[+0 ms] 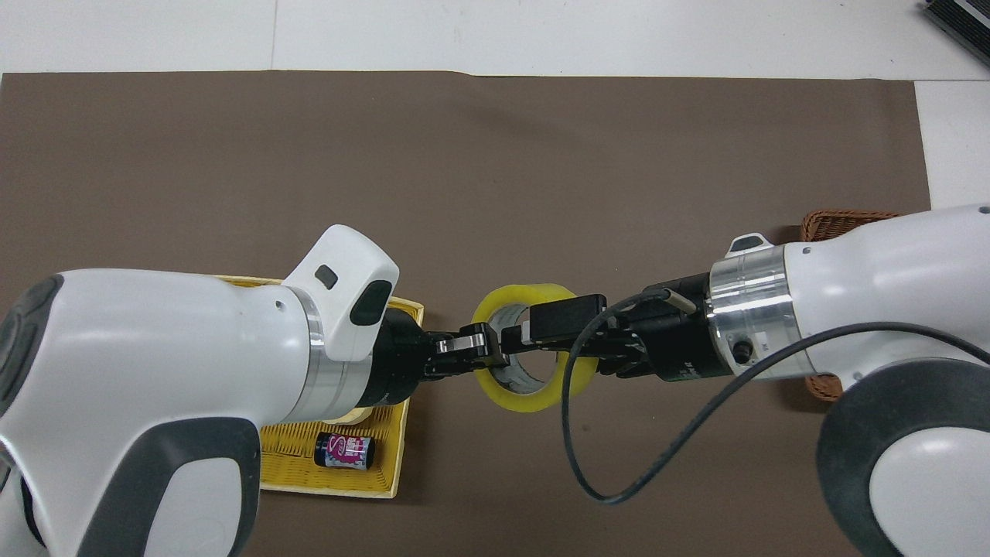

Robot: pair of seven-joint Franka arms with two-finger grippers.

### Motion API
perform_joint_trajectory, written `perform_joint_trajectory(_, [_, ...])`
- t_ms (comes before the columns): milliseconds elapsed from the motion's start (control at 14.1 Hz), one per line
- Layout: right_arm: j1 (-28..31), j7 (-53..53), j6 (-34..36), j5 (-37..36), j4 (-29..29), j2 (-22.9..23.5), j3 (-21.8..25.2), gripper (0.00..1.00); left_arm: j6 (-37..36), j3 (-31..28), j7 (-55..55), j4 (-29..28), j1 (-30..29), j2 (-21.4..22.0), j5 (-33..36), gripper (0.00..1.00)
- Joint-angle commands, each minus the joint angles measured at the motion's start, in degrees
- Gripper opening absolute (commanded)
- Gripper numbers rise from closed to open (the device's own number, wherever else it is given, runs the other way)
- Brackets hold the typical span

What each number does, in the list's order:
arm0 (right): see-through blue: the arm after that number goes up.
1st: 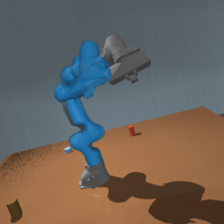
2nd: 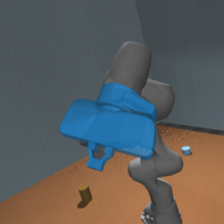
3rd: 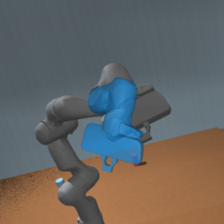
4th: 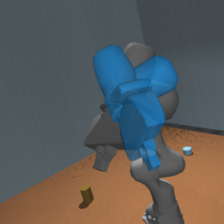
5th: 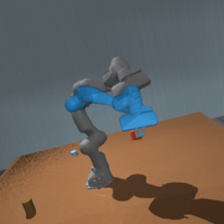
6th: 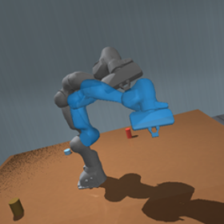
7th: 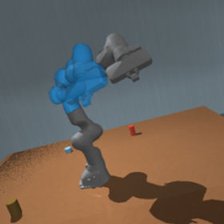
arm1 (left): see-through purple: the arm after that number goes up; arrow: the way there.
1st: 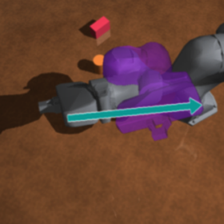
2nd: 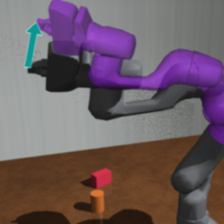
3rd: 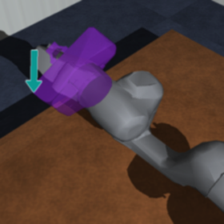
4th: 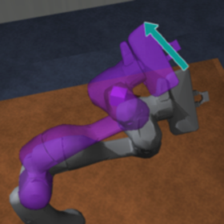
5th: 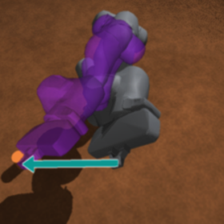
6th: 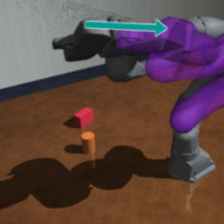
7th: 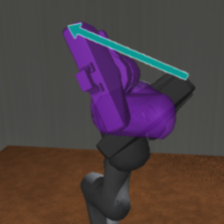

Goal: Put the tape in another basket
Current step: 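Lift the tape with the left gripper while the right gripper reaches toward it, then grasp the tape rim with the right gripper and open the left gripper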

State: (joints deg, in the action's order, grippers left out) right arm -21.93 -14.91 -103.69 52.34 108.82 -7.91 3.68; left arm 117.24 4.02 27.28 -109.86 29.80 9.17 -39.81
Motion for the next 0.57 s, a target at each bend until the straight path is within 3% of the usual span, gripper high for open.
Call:
perform_joint_trajectory(0, [3.2, 4.01, 3.14, 0.66, 1.49, -1.31, 0.01, 1.0, 0.71, -0.32, 0.93, 1.32, 0.7, -0.47, -1.24, 0.0])
perform_joint_trajectory(213, [3.91, 4.37, 3.14, 0.66, 1.13, -1.14, 0.01, 1.0, 0.7, -0.32, 0.85, 1.14, 0.7, -0.56, -1.24, 0.0])
perform_joint_trajectory(283, [3.91, 4.19, 3.14, 0.57, 1.13, -1.14, 0.01, 0.89, 0.79, -0.24, 0.85, 1.23, 0.7, -0.56, -1.33, 0.0])
perform_joint_trajectory(354, [3.91, 3.76, 3.14, 0.57, 1.13, -1.14, 0.01, 0.84, 0.88, -0.32, 0.85, 1.23, 0.7, -0.56, -1.33, 0.0])
perform_joint_trajectory(496, [3.56, 3.23, 3.14, 0.57, 1.13, -1.23, -0.08, 0.84, 0.88, -0.32, 0.85, 1.14, 0.7, -0.56, -1.59, 0.0])
